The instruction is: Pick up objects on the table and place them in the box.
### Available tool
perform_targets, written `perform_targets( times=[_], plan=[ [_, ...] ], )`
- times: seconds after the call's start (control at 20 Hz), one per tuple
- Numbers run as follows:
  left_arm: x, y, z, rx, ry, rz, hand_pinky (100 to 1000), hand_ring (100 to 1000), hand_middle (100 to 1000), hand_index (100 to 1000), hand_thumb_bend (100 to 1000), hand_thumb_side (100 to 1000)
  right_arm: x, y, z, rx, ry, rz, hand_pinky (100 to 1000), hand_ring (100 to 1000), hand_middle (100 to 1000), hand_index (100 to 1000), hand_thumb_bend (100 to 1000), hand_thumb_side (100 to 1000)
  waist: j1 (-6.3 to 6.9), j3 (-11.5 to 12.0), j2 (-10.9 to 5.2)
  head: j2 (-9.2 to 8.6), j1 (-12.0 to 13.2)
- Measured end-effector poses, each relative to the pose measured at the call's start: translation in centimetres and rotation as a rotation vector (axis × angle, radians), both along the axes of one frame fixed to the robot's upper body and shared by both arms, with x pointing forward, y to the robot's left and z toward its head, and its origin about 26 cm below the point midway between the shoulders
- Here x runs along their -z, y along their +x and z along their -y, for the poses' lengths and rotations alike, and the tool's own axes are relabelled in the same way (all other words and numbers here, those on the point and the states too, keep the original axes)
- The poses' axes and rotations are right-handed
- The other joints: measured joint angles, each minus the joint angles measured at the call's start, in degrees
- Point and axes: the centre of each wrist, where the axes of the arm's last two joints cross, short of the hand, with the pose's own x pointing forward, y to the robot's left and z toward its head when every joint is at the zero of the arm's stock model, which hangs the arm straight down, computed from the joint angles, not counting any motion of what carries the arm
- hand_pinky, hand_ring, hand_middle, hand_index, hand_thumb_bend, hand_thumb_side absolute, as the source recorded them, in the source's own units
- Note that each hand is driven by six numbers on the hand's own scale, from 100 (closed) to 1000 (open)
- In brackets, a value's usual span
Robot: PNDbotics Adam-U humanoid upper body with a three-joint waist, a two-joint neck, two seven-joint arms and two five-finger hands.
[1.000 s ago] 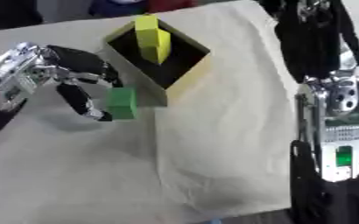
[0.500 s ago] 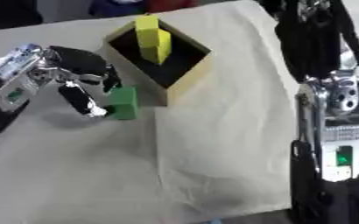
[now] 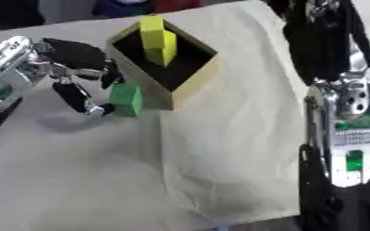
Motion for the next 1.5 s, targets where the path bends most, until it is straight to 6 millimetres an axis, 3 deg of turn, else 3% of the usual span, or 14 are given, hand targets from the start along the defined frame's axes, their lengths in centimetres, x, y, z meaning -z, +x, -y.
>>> perform_targets(
  times=[0.15,0.2,0.25,0.65,1.15,1.5],
  plan=[
    [-2.2,-0.6,0.2,0.025,-0.036,0.034,455,588,463,610,100,399,0.0,0.0,0.0,0.001,0.001,0.001,794,792,592,723,100,992,0.01,0.01,-0.21,0.00,0.04],
    [-2.8,-0.8,0.2,0.032,-0.051,0.039,452,585,462,609,100,472,0.0,0.0,0.0,0.002,0.002,0.002,794,792,593,723,100,993,0.02,0.01,-0.21,0.00,0.08],
    [-3.3,-0.9,0.2,0.034,-0.065,0.041,452,584,461,609,100,398,0.0,0.0,0.0,0.003,0.003,0.002,794,792,592,723,100,992,0.02,0.00,-0.22,0.00,0.11],
    [-7.2,-1.2,0.7,0.044,-0.159,0.038,445,577,459,609,100,367,0.0,0.0,0.0,0.007,0.007,0.000,794,793,592,722,100,990,0.03,-0.30,-0.56,0.00,1.57],
    [-8.6,0.8,1.6,0.022,-0.224,0.027,443,583,458,609,100,378,0.0,0.0,0.0,0.008,0.009,0.001,794,793,592,722,100,994,0.13,-1.07,-0.41,0.00,2.61],
    [-8.8,2.5,2.6,0.002,-0.246,0.045,446,585,459,610,100,360,-0.2,0.0,-0.1,0.005,0.009,0.008,794,794,592,722,100,995,0.38,-2.08,0.93,-0.04,2.92]
  ],
)
